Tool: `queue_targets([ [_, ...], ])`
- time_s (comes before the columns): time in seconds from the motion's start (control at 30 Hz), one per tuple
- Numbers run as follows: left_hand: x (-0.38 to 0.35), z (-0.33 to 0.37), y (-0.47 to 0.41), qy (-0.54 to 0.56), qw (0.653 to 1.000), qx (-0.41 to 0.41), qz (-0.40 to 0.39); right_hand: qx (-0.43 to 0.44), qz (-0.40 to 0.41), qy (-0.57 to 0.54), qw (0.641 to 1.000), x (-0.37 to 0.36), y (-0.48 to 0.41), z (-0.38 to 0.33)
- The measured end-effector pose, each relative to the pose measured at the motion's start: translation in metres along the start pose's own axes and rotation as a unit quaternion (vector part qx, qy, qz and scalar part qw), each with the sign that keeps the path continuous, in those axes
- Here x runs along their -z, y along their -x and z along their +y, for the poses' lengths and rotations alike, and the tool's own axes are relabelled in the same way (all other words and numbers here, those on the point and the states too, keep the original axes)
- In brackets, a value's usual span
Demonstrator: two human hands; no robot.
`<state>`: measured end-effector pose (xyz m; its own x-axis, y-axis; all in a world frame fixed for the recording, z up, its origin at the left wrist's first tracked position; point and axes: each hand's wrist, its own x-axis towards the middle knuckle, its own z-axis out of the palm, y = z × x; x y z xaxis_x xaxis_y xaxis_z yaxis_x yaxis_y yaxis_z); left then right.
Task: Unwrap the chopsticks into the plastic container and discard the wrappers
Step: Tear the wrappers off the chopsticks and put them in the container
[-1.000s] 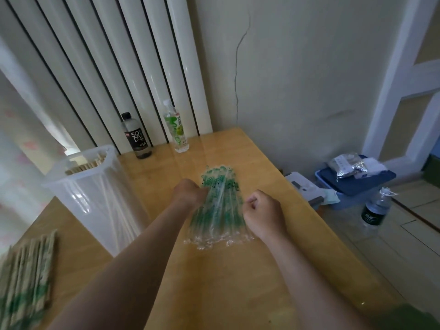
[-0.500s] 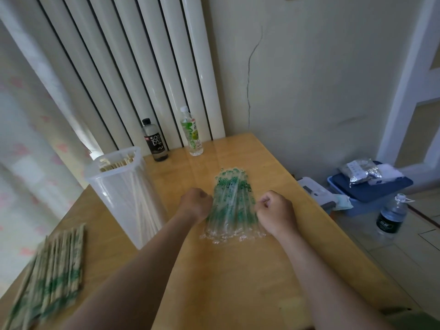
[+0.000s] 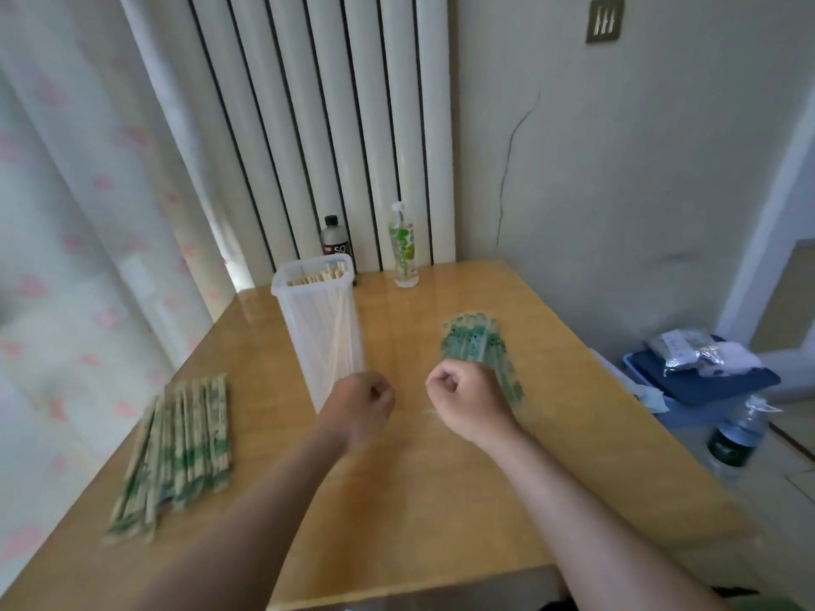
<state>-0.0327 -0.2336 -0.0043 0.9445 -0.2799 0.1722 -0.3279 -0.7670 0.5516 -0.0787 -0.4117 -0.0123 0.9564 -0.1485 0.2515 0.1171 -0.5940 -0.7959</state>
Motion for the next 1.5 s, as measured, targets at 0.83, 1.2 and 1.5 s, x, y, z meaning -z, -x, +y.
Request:
queue_targets([
  [0.83, 0.082, -0.208, 0.107, -0.111, 0.957, 0.189, 0.189, -0.080, -0.174, -0.006, 0.982, -0.243, -0.008, -0.119],
  [1.2, 0.076, -0.217, 0.105, -0.131, 0.963, 0.152, 0.181, -0.140, -0.234, 0.024, 0.962, -0.249, -0.021, -0.124],
  [1.5, 0.077, -0.215, 0.107, -0.117, 0.962, 0.156, 0.191, -0.162, -0.221, -0.096, 0.957, -0.238, -0.015, -0.123],
])
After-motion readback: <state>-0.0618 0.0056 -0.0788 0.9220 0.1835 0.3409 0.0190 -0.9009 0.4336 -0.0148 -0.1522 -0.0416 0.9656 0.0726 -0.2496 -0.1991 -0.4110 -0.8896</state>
